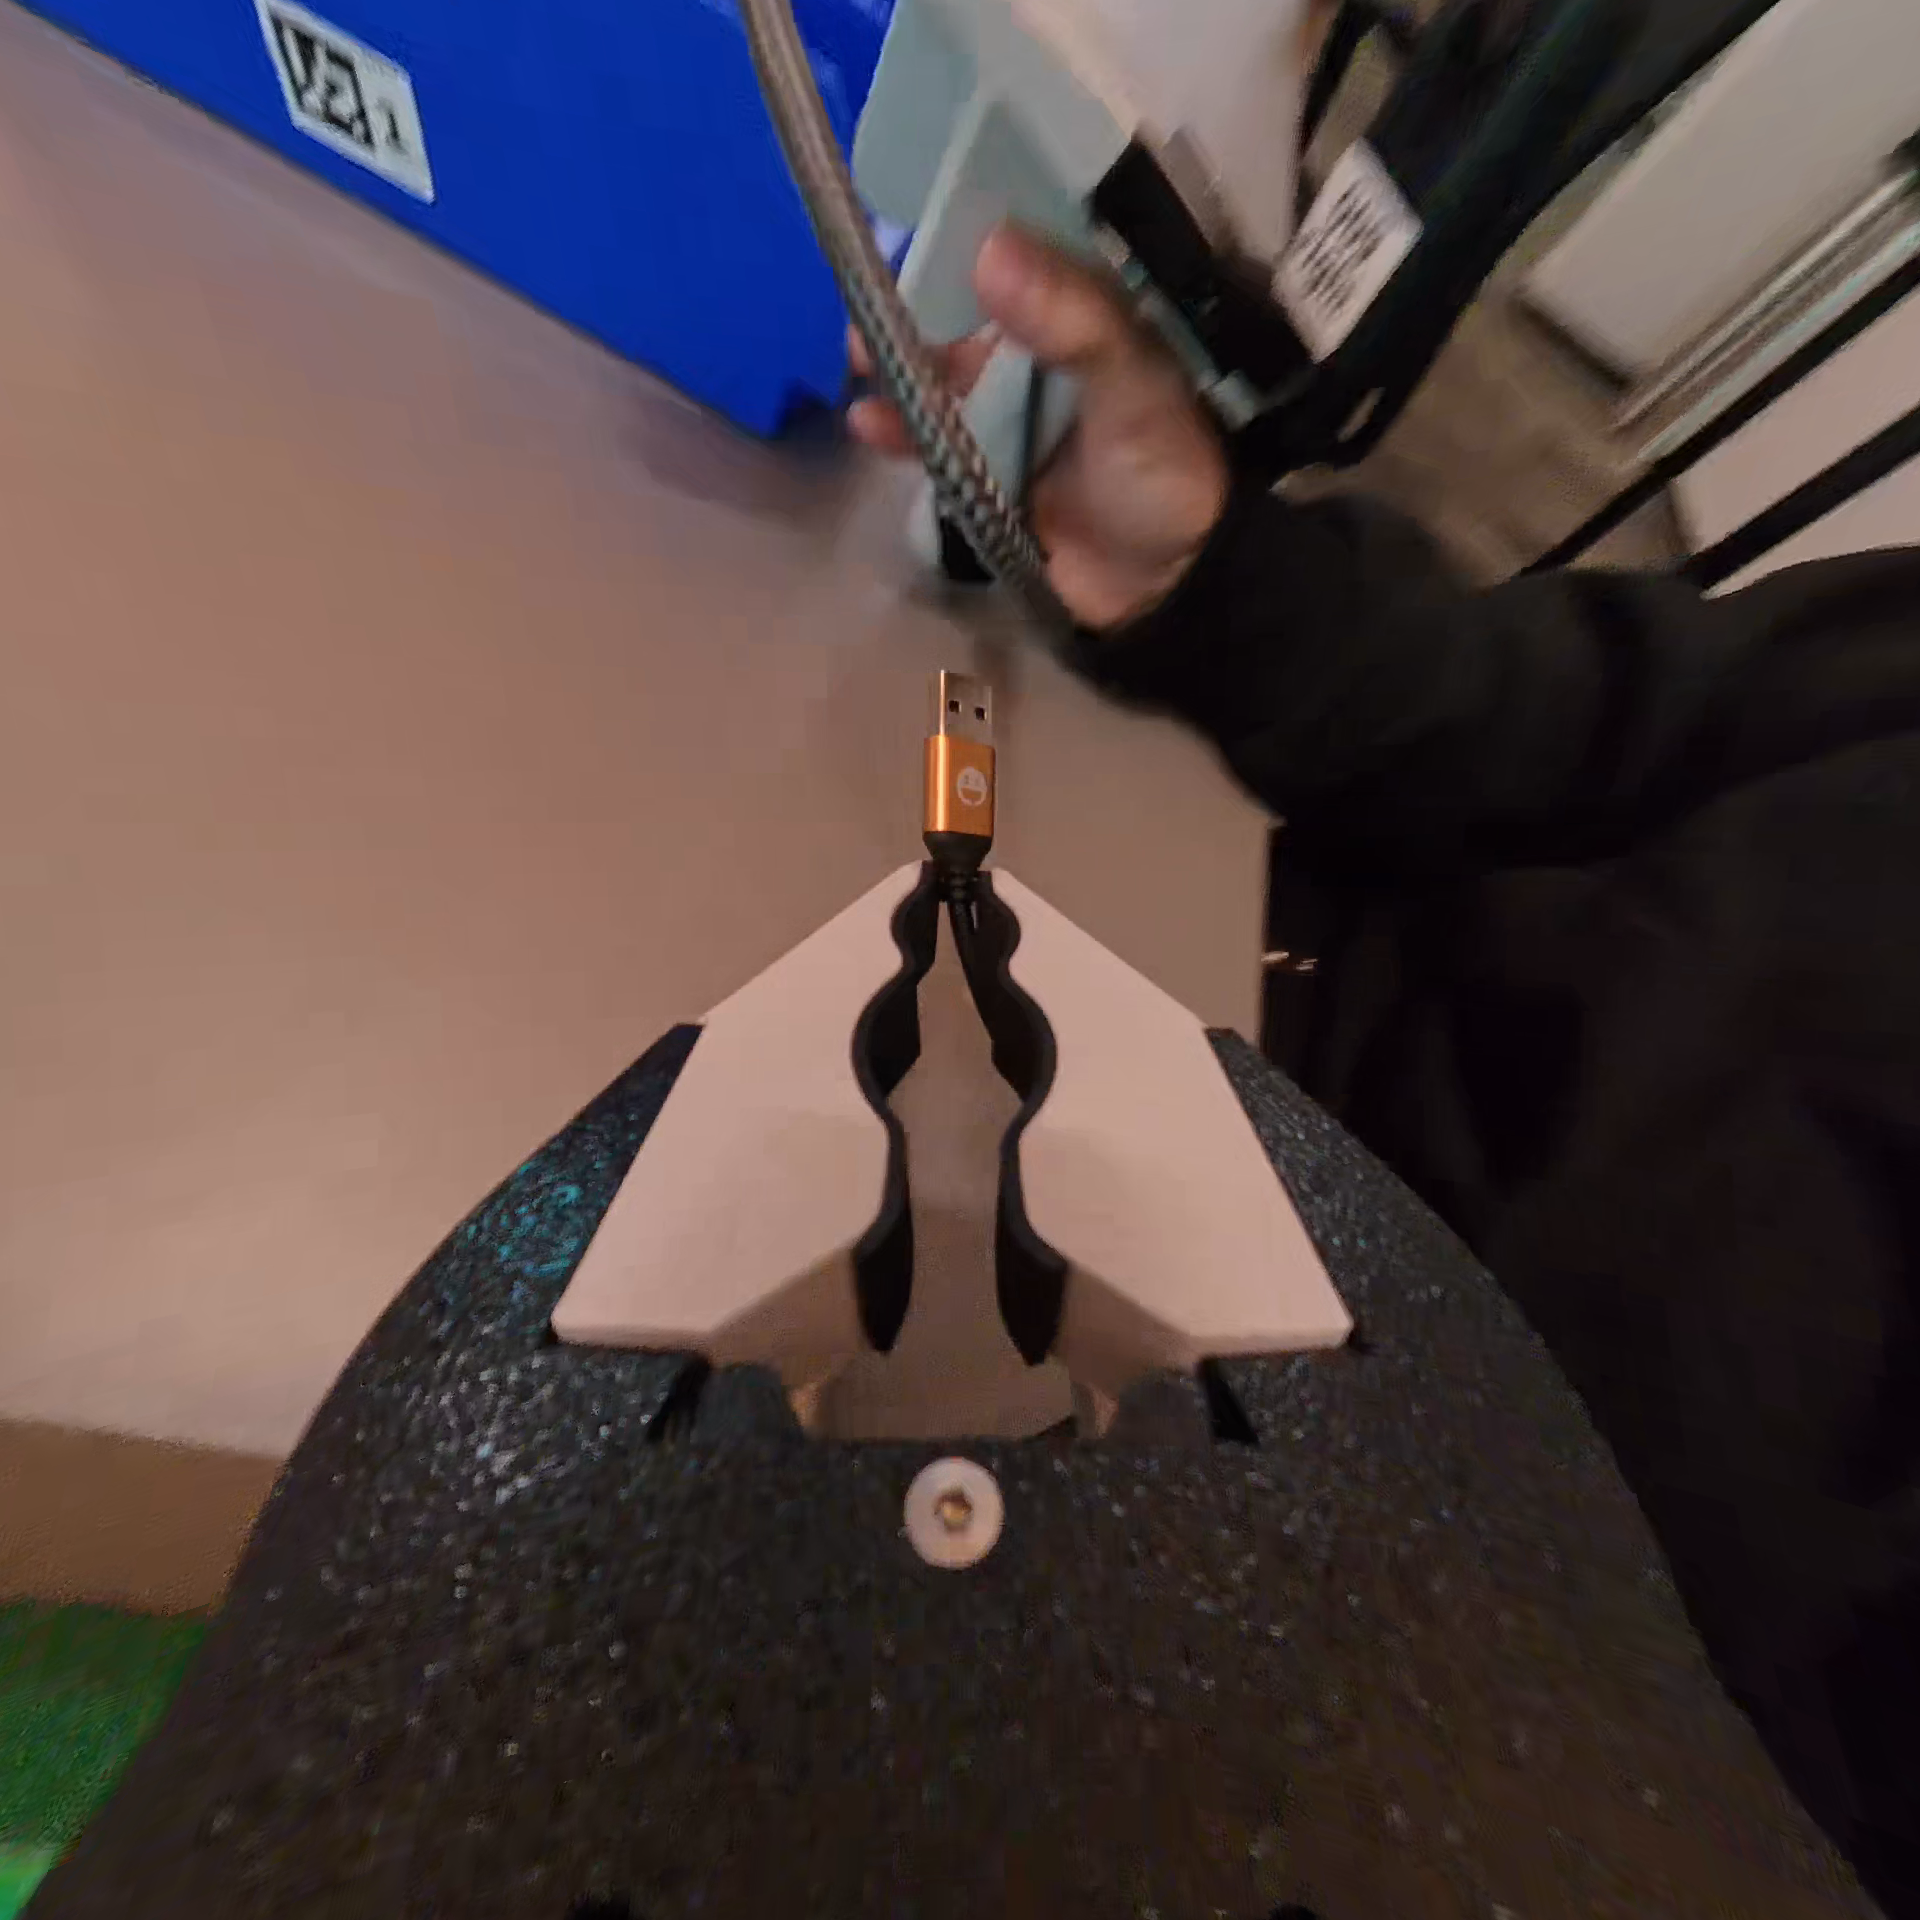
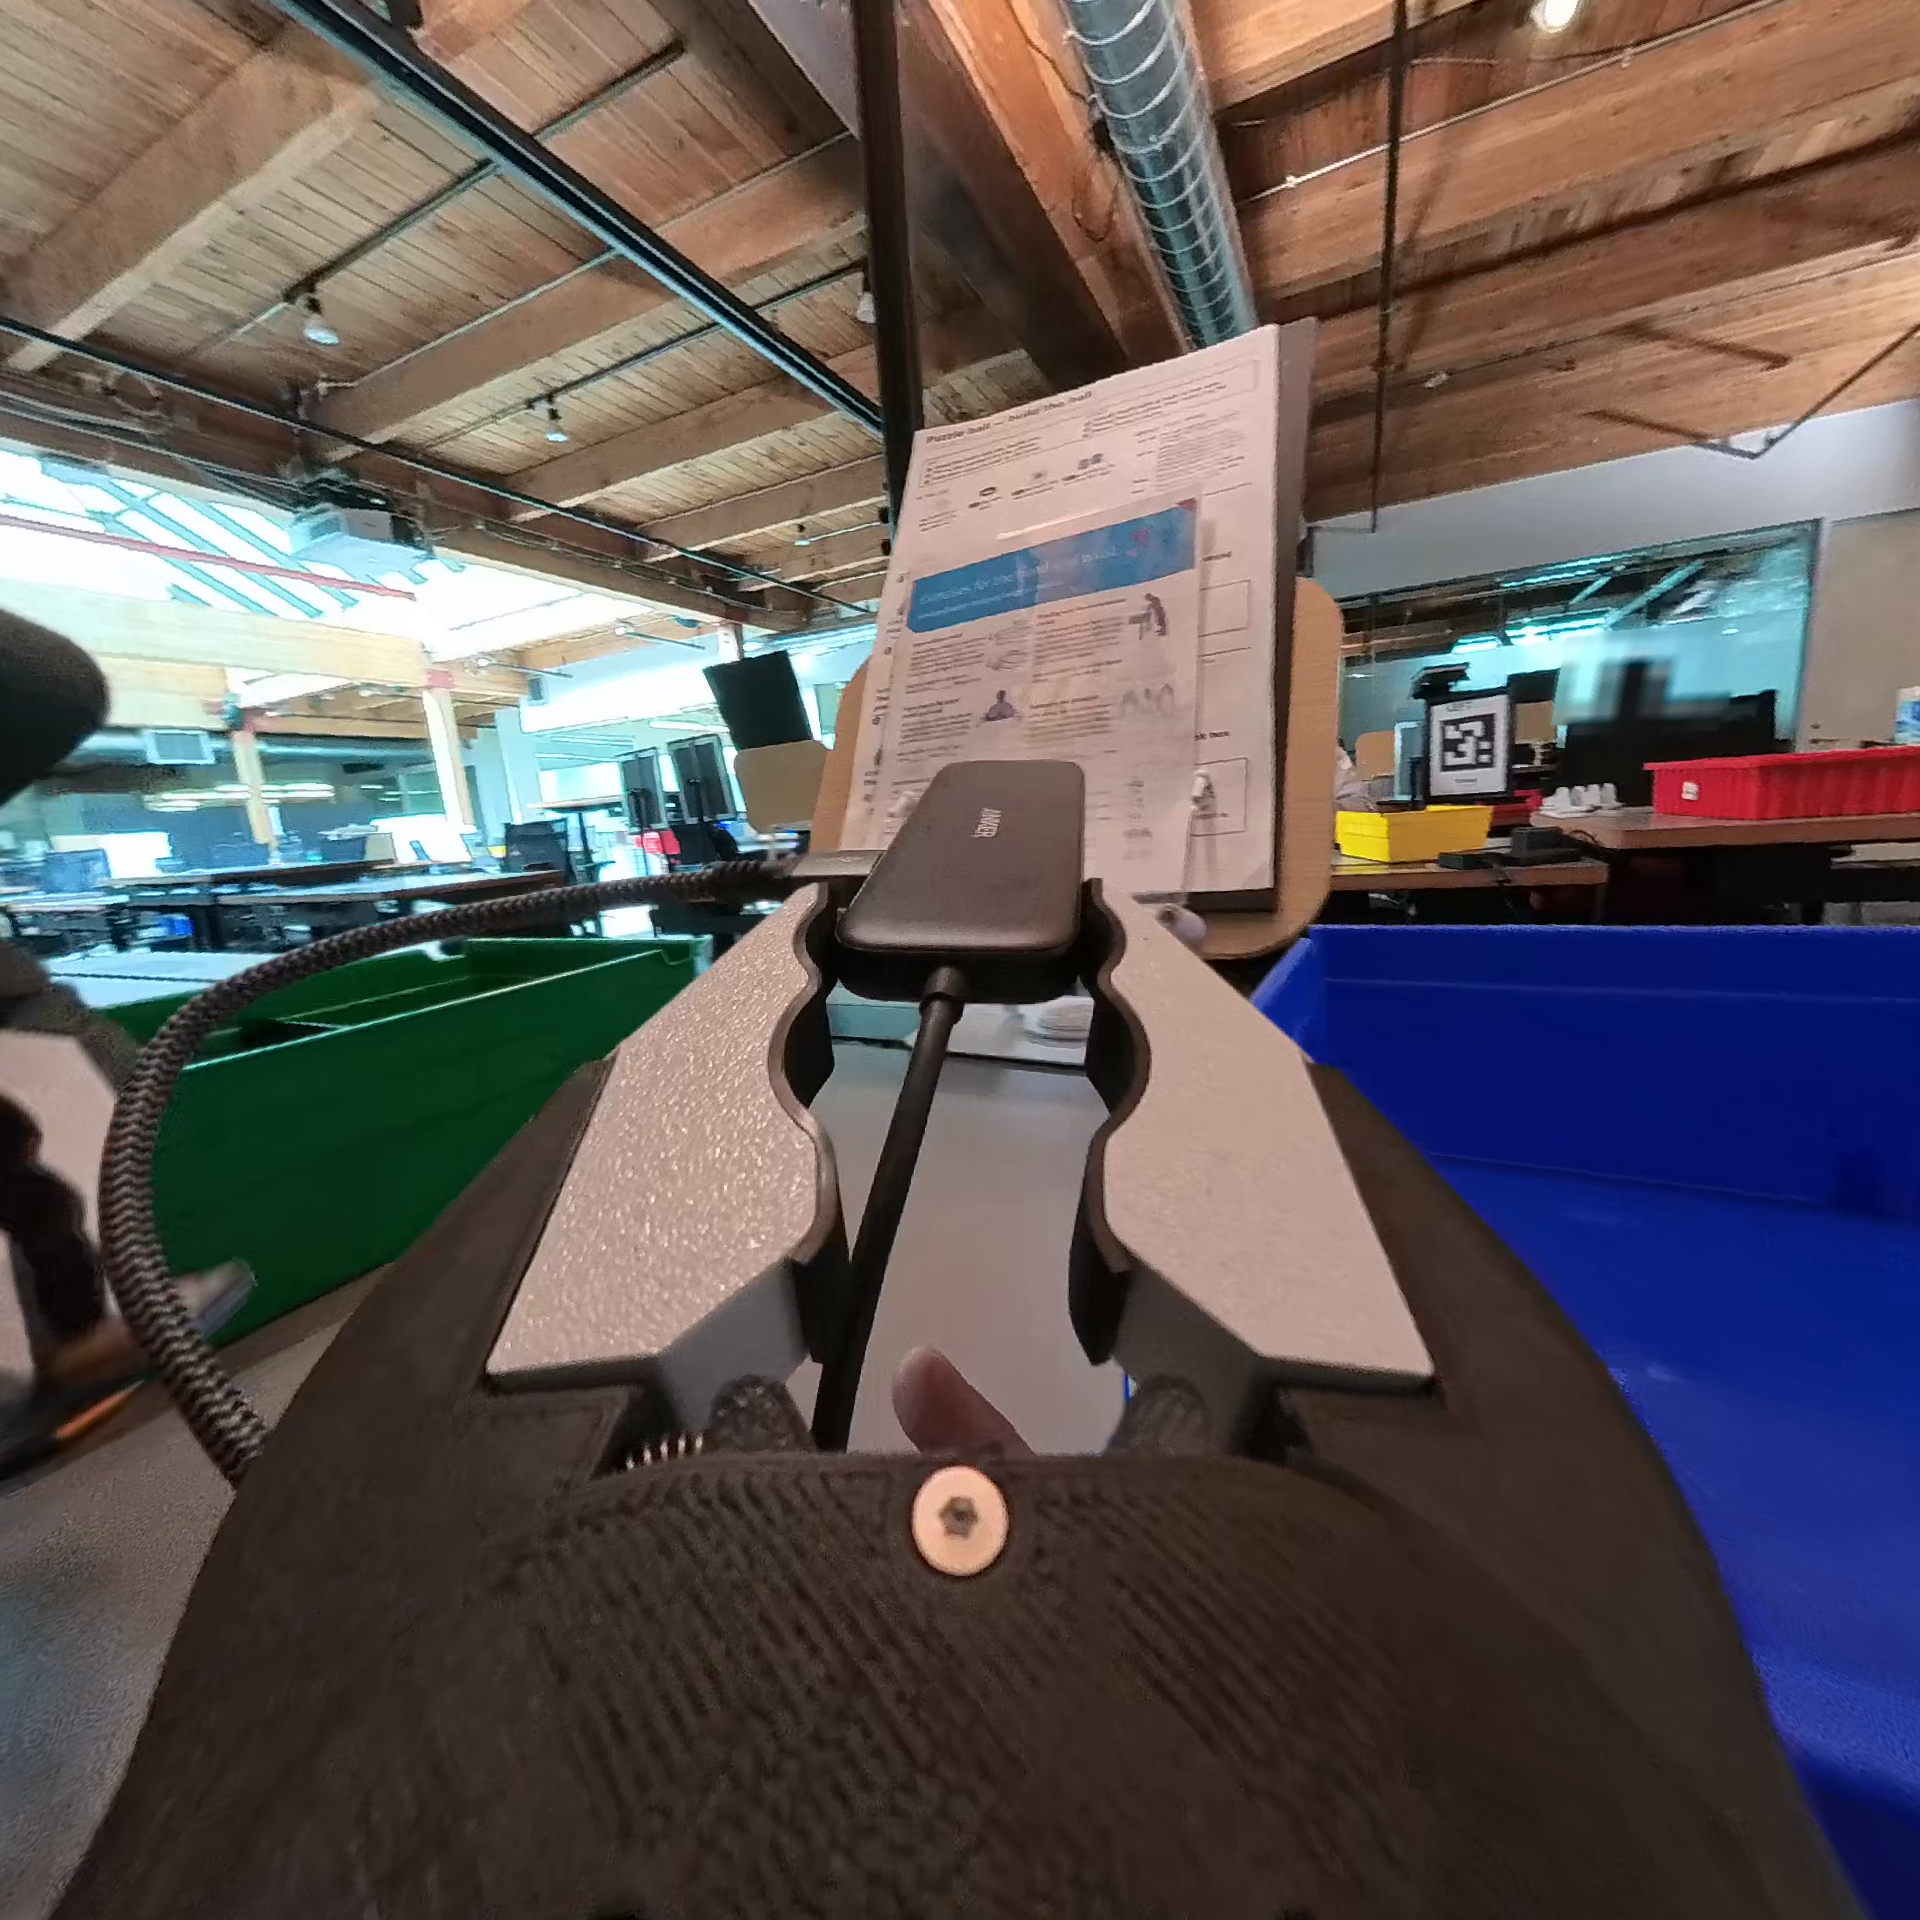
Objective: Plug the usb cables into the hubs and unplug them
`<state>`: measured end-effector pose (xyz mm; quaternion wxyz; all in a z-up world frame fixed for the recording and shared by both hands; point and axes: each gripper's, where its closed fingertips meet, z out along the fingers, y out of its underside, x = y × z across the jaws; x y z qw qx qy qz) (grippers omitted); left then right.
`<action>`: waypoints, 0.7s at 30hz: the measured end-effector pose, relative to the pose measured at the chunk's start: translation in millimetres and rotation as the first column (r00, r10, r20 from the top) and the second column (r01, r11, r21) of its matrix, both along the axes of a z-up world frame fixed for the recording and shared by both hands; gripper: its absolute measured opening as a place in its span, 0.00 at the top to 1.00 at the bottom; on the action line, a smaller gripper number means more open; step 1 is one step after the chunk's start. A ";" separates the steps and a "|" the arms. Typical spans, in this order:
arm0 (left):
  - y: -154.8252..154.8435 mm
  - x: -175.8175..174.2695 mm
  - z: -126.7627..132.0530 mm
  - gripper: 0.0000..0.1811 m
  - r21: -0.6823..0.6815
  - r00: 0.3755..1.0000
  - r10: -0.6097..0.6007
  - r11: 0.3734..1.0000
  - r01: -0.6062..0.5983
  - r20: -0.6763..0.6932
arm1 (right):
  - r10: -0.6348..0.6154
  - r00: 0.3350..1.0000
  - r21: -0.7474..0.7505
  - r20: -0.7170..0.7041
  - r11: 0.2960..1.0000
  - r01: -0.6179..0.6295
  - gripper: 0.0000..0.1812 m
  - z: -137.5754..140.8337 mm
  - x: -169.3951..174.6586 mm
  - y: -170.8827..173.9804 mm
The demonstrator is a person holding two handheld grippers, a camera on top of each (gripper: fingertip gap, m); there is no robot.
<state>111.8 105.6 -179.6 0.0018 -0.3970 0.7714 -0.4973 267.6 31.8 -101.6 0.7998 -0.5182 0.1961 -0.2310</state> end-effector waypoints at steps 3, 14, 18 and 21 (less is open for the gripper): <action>18.1 -10.3 25.4 0.97 -0.133 1.000 0.000 0.991 0.001 0.008 | 0.037 0.999 -0.007 0.028 0.999 -0.037 0.75 2.3 -7.4 5.3; 31.8 -34.4 80.8 0.98 -0.385 0.986 -0.073 0.914 0.126 0.149 | 0.157 0.982 -0.049 0.105 0.987 -0.152 0.75 5.2 -32.8 23.1; 29.5 -31.2 75.3 0.98 -0.368 0.987 -0.075 0.922 0.125 0.145 | 0.175 0.974 -0.104 0.143 0.981 -0.161 0.75 2.7 -41.3 31.3; 32.9 -14.3 64.5 0.98 -0.309 0.995 0.029 0.951 0.002 0.095 | 0.192 0.971 -0.104 0.139 0.978 -0.179 0.75 2.1 -43.4 32.9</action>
